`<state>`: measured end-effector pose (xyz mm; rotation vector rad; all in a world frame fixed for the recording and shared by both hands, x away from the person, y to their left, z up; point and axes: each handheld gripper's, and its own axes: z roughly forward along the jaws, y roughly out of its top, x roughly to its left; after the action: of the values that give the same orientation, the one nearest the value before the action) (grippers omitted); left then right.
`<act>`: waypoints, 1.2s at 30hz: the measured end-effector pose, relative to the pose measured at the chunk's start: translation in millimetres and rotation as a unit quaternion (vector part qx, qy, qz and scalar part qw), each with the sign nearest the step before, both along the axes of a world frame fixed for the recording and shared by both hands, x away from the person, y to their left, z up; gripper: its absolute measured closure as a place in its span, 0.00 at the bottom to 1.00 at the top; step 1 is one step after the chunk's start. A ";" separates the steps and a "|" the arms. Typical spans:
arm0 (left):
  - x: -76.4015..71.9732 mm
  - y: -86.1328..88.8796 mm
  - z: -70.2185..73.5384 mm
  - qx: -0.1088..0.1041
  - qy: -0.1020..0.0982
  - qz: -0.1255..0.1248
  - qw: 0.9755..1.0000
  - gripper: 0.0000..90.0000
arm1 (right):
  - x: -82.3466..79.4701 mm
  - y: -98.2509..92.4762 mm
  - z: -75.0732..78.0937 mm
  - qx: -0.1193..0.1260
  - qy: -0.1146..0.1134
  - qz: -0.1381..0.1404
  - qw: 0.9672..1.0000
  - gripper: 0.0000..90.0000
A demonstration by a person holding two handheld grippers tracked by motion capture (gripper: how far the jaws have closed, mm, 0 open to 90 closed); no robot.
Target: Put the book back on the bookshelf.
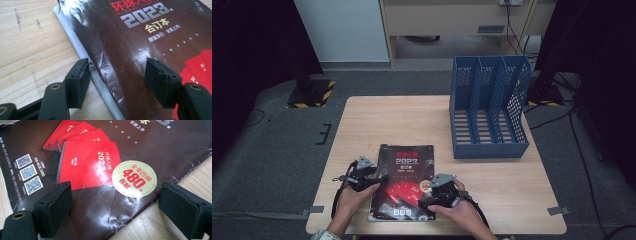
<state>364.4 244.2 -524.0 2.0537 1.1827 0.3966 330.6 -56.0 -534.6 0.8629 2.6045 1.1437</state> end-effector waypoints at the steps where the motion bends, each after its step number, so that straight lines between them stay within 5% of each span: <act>1: -1.3 -0.4 1.5 0.003 -0.002 -0.003 1.000 0.41 | 0.0 0.0 0.0 0.000 0.000 0.000 1.000 0.14; 11: -10.4 -8.7 10.7 -0.020 -0.013 -0.034 0.999 0.48 | -0.7 -0.7 -0.5 0.003 -0.001 -0.001 1.000 0.14; 15: -12.3 -13.4 14.1 -0.035 -0.021 -0.036 0.999 0.61 | -0.6 -0.7 -0.5 0.003 -0.001 -0.001 1.000 0.14; 22: -0.9 -28.1 4.0 -0.029 -0.004 -0.034 0.999 0.61 | 0.2 -0.9 -0.8 0.004 -0.002 0.000 1.000 0.13; 27: 5.4 -37.8 0.3 -0.012 -0.013 -0.029 0.999 0.63 | 1.3 -1.7 -0.9 0.007 0.000 0.001 1.000 0.13; 29: 8.0 -39.6 -2.9 -0.011 -0.020 -0.011 1.000 0.69 | 1.5 -1.6 -0.9 0.007 -0.001 0.001 1.000 0.12; 31: 8.6 -40.0 -3.2 -0.008 -0.027 -0.002 1.000 0.87 | 2.5 -2.1 -0.6 0.007 0.002 0.000 1.000 0.13; 36: 1.5 -37.2 4.1 -0.028 -0.049 -0.002 0.998 0.99 | 7.2 -7.0 4.3 0.019 -0.002 -0.015 1.000 0.16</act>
<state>365.9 206.9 -519.9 1.9664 1.1176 0.4525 337.8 -63.0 -530.3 0.9035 2.5665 1.1907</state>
